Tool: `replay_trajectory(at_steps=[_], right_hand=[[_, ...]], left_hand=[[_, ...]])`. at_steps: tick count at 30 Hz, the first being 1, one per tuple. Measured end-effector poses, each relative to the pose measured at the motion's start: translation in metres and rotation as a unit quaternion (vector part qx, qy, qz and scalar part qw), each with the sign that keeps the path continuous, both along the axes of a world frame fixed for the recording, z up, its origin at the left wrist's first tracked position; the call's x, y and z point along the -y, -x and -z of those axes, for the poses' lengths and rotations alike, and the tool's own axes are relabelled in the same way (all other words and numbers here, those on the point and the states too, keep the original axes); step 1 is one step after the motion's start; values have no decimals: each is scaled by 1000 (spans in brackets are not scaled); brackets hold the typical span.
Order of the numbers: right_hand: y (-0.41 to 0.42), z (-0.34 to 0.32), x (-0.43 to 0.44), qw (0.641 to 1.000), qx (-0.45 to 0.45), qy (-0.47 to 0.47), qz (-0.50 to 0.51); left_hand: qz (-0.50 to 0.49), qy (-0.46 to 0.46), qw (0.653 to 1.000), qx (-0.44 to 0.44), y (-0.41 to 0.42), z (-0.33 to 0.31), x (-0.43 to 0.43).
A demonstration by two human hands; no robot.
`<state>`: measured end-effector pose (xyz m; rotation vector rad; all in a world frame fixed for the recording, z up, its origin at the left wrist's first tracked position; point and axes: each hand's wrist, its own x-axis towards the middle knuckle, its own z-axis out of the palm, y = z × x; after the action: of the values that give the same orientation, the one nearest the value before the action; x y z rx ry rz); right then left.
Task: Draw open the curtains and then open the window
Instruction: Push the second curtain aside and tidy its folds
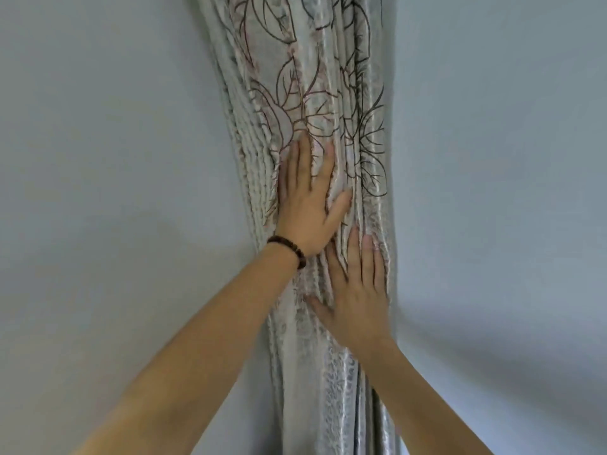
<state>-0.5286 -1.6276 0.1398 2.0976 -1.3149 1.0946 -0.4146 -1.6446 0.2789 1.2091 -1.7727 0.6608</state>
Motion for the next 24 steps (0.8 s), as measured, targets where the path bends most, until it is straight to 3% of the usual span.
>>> replay_trajectory(at_steps=[2, 7, 13, 18, 21, 24], right_hand=[[-1, 13, 1, 1000, -2, 8, 10], [2, 45, -2, 999, -15, 29, 32], [3, 75, 12, 997, -31, 48, 43], [-5, 84, 1, 998, -35, 4, 58], [9, 109, -8, 996, -58, -13, 62], [27, 138, -16, 993, -101, -24, 49]], left_hand=[[-11, -29, 999, 22, -18, 32, -4], [14, -26, 998, 55, -32, 26, 4], [-18, 8, 998, 53, -28, 32, 32], [-22, -36, 999, 15, -21, 35, 12], [-42, -53, 997, -29, -9, 77, -22], [-67, -125, 990, 3, -31, 157, -55]])
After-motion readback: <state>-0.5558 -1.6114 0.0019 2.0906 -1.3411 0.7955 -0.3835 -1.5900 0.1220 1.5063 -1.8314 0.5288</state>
